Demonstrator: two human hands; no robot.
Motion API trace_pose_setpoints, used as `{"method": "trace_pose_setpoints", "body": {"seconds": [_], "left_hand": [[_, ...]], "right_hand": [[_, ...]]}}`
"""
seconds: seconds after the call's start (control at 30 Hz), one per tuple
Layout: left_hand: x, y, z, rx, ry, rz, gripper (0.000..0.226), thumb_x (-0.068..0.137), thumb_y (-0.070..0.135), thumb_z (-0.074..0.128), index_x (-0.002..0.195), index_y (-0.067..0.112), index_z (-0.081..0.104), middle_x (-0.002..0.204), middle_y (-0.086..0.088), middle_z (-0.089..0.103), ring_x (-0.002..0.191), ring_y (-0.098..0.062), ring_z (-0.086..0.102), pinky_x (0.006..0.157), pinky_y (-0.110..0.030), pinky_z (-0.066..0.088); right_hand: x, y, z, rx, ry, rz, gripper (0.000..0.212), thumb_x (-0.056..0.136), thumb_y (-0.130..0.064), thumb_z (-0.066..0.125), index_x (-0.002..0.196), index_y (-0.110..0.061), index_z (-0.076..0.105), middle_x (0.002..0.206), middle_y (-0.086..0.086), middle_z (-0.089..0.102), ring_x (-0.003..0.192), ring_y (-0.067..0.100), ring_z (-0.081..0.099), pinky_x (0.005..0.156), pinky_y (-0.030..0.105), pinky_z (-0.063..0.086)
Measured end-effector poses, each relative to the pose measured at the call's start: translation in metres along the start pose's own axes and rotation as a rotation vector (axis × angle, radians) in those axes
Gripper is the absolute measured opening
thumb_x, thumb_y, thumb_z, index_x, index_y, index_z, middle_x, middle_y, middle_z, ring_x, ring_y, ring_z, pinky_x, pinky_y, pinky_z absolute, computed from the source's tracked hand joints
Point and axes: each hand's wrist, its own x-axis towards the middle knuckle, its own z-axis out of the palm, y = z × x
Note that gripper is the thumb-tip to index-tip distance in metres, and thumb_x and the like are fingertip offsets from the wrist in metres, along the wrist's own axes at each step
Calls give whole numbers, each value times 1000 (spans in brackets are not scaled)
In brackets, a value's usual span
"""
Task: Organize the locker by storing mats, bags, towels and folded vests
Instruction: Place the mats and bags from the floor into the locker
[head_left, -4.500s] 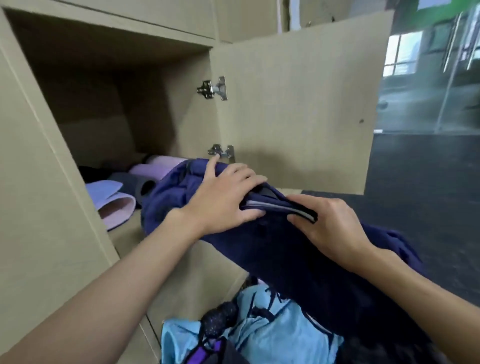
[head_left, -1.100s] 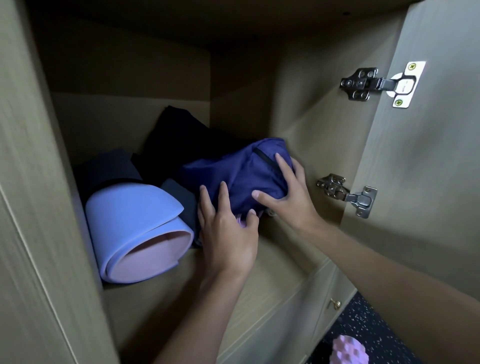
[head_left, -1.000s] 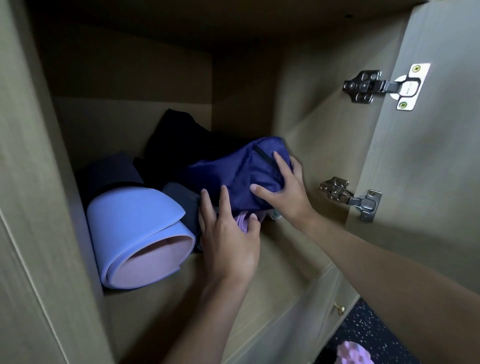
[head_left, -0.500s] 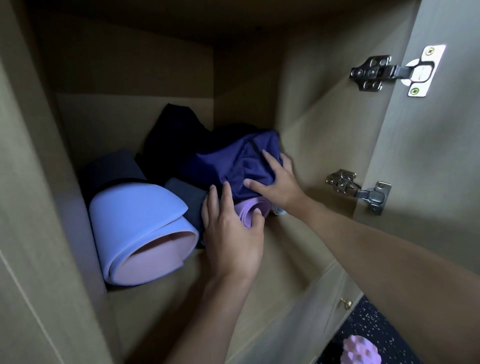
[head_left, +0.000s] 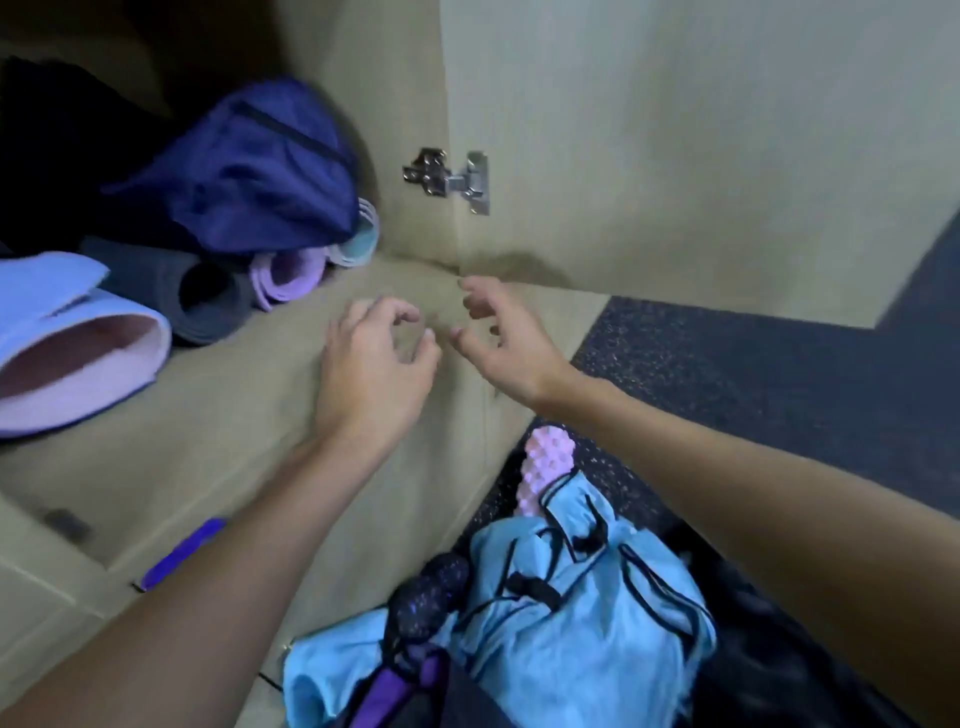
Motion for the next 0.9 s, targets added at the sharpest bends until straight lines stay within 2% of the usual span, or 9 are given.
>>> {"method": "trace_pose_setpoints", "body": {"seconds": [0.07,0.13,0.2,0.3,0.47,0.57,0.67,0.8,0.9], "left_hand": [[-31,16,28,-4,-235,43,13,86,25,67,98,20,69,100,-3,68,97,-27,62,87,-39,50],[-64,22,51,23,-423,36,12,87,26,67,97,19,70,96,0,70,93,-23,63,85,-36,51],[-98,18,74,25,-560,-4,13,86,30,67,93,20,69,88,2,69,86,-23,64,83,-37,52],[-158,11,110,16,-750,-23,14,86,30,67,93,18,67,87,3,68,78,-19,59,82,-35,52],[-261,35,168,-29,-995,-9,16,89,38,67,100,31,58,96,8,63,89,-16,61,86,-36,52],[-308,64,198,-72,-1102,-9,32,90,43,66,116,27,59,109,9,60,104,-14,59,93,-37,50],[-346,91,223,-118,-1149,-7,52,88,48,67,134,26,52,131,7,53,125,-12,50,104,-36,45],[-383,124,252,-20,-1164,114,72,83,62,64,144,31,42,148,9,39,137,-17,38,110,-45,37],[-399,139,267,178,-1214,190,80,82,69,61,149,37,32,158,6,26,146,-22,25,113,-54,27]], "right_hand": [[-48,25,-18,-36,-4,102,47,93,-19,62,137,-12,48,122,9,58,110,12,53,89,17,36],[-96,55,-32,-64,-24,208,43,93,-19,61,135,-13,50,115,6,60,107,15,56,92,25,42],[-145,83,-44,-94,-13,302,39,93,-18,61,131,-13,53,108,4,62,102,17,57,94,31,45],[-219,118,-62,-165,-42,463,35,93,-18,60,127,-12,55,106,2,61,97,14,55,92,30,43],[-345,161,-102,-315,4,666,35,90,-28,62,124,-20,59,113,0,62,112,21,57,100,43,43],[-410,174,-130,-474,-59,778,46,92,-44,57,135,-26,51,134,-4,54,129,19,44,111,42,29],[-467,180,-151,-582,-126,815,58,92,-54,53,143,-28,41,147,-7,42,142,15,28,117,39,15],[-520,193,-174,-528,-129,927,71,90,-56,57,150,-27,31,153,-3,36,143,18,30,116,38,21],[-539,201,-178,-337,-83,1005,75,90,-52,61,152,-25,27,155,4,35,141,22,35,114,37,31]]}}
